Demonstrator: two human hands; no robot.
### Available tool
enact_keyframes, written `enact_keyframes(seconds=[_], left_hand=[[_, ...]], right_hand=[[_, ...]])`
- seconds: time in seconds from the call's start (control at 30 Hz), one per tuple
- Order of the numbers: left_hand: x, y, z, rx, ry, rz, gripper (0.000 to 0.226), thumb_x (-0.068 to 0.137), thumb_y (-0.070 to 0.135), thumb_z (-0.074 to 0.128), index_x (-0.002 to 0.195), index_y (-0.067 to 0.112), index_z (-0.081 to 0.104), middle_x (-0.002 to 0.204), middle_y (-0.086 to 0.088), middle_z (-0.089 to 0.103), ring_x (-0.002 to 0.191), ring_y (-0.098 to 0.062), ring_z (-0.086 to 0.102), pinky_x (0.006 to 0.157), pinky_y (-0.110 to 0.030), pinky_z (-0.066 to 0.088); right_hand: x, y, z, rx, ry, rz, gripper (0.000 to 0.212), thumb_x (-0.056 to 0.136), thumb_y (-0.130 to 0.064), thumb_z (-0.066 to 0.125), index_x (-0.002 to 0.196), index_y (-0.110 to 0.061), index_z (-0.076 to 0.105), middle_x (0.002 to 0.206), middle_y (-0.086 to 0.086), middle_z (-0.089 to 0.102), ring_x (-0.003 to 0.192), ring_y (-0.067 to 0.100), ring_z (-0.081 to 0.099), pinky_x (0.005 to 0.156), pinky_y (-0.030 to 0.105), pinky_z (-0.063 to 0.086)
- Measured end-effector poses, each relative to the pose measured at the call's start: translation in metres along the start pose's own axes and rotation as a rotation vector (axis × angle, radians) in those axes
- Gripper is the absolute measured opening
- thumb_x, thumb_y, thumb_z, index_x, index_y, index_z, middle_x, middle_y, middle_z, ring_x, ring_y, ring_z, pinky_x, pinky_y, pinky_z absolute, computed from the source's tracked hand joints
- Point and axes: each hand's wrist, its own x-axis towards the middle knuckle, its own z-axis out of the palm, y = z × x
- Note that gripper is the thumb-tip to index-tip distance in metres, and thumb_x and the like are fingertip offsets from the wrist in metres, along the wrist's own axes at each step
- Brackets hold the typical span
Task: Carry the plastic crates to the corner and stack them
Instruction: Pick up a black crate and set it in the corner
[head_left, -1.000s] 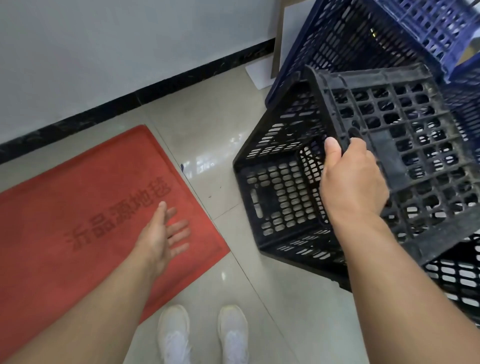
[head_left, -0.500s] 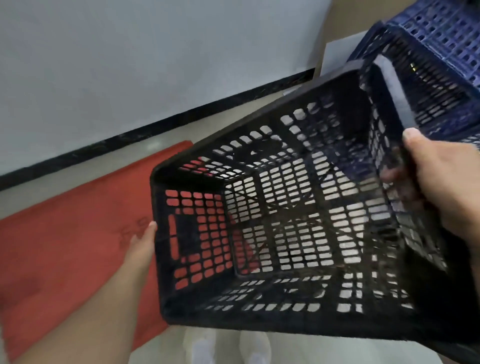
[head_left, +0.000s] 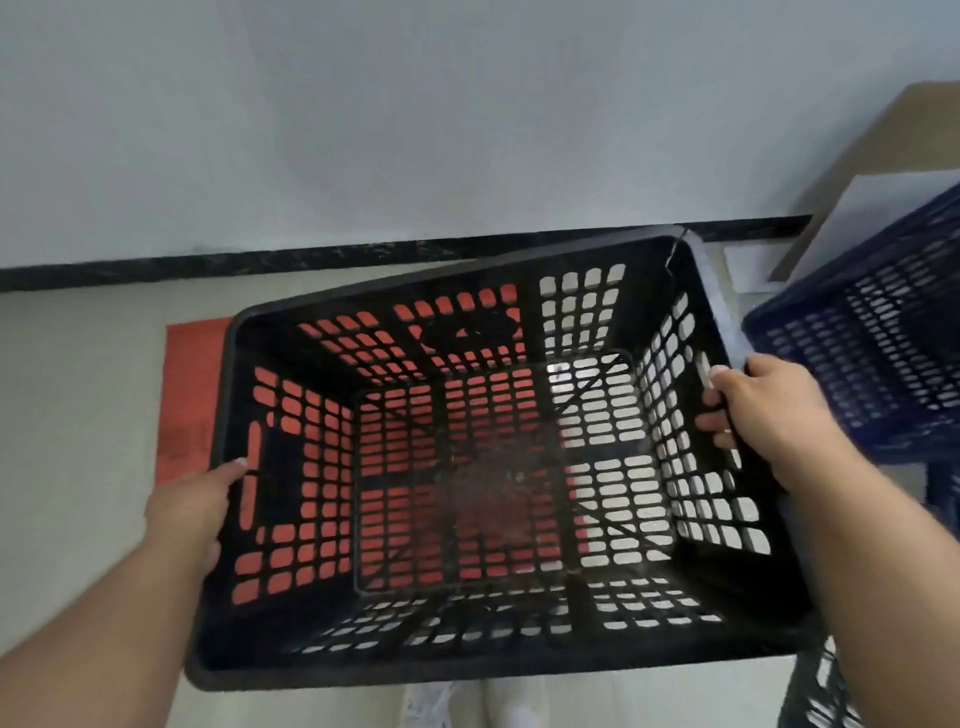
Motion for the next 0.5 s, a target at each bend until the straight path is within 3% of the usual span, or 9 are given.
enact_keyframes(seconds=[0.13, 0.2, 0.3, 0.4, 0.5], left_hand=[[0.011, -0.016, -0.068, -0.068, 0.182, 0.043, 0.027, 0.084, 0.032, 0.065, 0.093, 0.006, 0.064, 0.091, -0.015, 0.064, 0.083, -0.033, 0.062, 0.083, -0.043, 0.052], [0.022, -0.029, -0.104, -0.099, 0.271, 0.028, 0.028, 0.080, 0.038, 0.065, 0.080, 0.010, 0.066, 0.078, -0.012, 0.065, 0.078, -0.035, 0.064, 0.082, -0.048, 0.054], [0.045, -0.049, -0.160, -0.163, 0.400, -0.015, 0.030, 0.072, 0.048, 0.063, 0.064, 0.019, 0.060, 0.072, -0.008, 0.066, 0.077, -0.037, 0.067, 0.080, -0.052, 0.055], [0.065, -0.061, -0.219, -0.239, 0.501, -0.086, 0.029, 0.074, 0.048, 0.061, 0.065, 0.020, 0.059, 0.076, -0.009, 0.067, 0.073, -0.034, 0.065, 0.079, -0.047, 0.056], [0.088, -0.072, -0.282, -0.336, 0.572, -0.136, 0.028, 0.076, 0.042, 0.063, 0.079, 0.014, 0.064, 0.074, -0.009, 0.065, 0.070, -0.032, 0.062, 0.079, -0.047, 0.056]], right_hand=[[-0.025, -0.036, 0.060, -0.067, -0.072, -0.095, 0.022, 0.095, -0.029, 0.047, 0.099, -0.010, 0.056, 0.086, 0.013, 0.065, 0.075, 0.032, 0.069, 0.063, 0.044, 0.054], [-0.040, -0.056, 0.095, -0.059, -0.065, -0.128, 0.024, 0.093, -0.030, 0.049, 0.098, -0.009, 0.058, 0.081, 0.014, 0.065, 0.071, 0.032, 0.066, 0.068, 0.047, 0.054], [-0.067, -0.094, 0.150, -0.080, -0.074, -0.129, 0.015, 0.089, -0.021, 0.056, 0.091, -0.006, 0.060, 0.067, 0.013, 0.062, 0.056, 0.028, 0.056, 0.058, 0.038, 0.047], [-0.094, -0.136, 0.211, -0.167, -0.132, -0.182, 0.015, 0.081, -0.005, 0.060, 0.096, -0.002, 0.063, 0.071, 0.018, 0.061, 0.059, 0.029, 0.055, 0.056, 0.034, 0.046], [-0.133, -0.175, 0.281, -0.228, -0.214, -0.314, 0.020, 0.085, -0.007, 0.057, 0.104, -0.009, 0.064, 0.073, 0.017, 0.062, 0.060, 0.028, 0.054, 0.056, 0.036, 0.046]])
